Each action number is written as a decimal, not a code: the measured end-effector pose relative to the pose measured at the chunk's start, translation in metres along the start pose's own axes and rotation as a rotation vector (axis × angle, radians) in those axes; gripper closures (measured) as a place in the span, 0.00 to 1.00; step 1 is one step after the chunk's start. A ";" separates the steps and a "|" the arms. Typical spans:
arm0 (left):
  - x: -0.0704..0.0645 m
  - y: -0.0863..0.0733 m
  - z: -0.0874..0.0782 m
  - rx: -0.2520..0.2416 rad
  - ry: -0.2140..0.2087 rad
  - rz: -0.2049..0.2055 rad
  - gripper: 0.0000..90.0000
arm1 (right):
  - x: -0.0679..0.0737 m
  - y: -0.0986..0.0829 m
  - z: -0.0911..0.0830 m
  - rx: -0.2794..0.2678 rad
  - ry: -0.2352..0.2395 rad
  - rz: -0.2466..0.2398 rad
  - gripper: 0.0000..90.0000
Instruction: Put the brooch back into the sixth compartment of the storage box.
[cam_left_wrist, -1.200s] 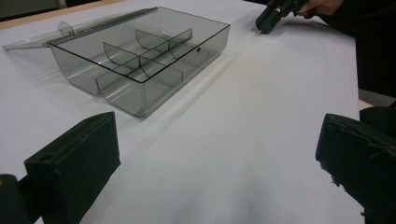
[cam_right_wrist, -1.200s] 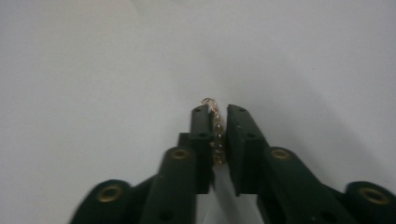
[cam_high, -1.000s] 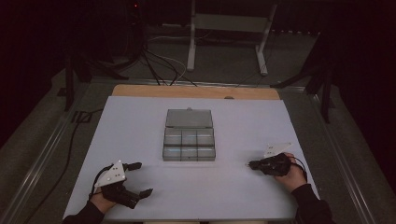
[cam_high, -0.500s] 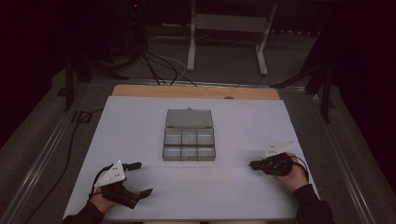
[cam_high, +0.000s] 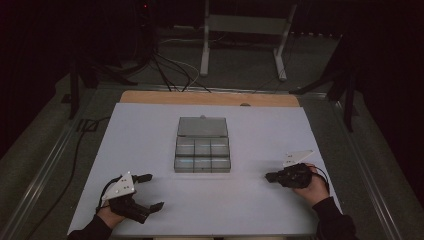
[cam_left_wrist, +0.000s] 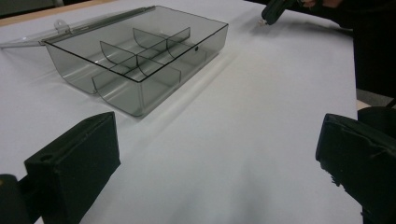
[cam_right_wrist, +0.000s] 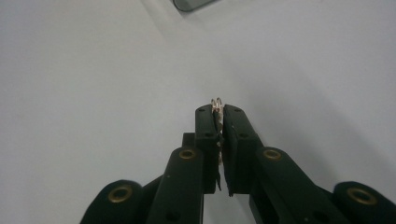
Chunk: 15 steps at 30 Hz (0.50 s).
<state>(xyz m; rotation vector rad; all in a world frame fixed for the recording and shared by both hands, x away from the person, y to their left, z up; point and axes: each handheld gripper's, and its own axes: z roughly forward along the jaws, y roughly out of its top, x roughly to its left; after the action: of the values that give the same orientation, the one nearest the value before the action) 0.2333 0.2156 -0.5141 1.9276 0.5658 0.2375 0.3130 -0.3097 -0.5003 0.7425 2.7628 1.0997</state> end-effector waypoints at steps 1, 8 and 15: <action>0.000 0.000 0.000 0.000 -0.001 0.000 0.01 | 0.000 0.001 0.000 0.003 0.004 0.008 0.95; 0.001 0.000 -0.001 -0.005 0.002 -0.003 0.01 | 0.000 0.009 -0.002 0.001 0.010 0.020 0.95; 0.000 0.000 -0.001 -0.005 0.001 -0.001 0.01 | 0.001 0.018 0.001 -0.006 0.020 0.025 0.95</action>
<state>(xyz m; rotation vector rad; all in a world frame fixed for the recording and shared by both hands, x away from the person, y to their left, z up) 0.2332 0.2163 -0.5138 1.9223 0.5662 0.2389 0.3196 -0.2971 -0.4884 0.7712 2.7730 1.1252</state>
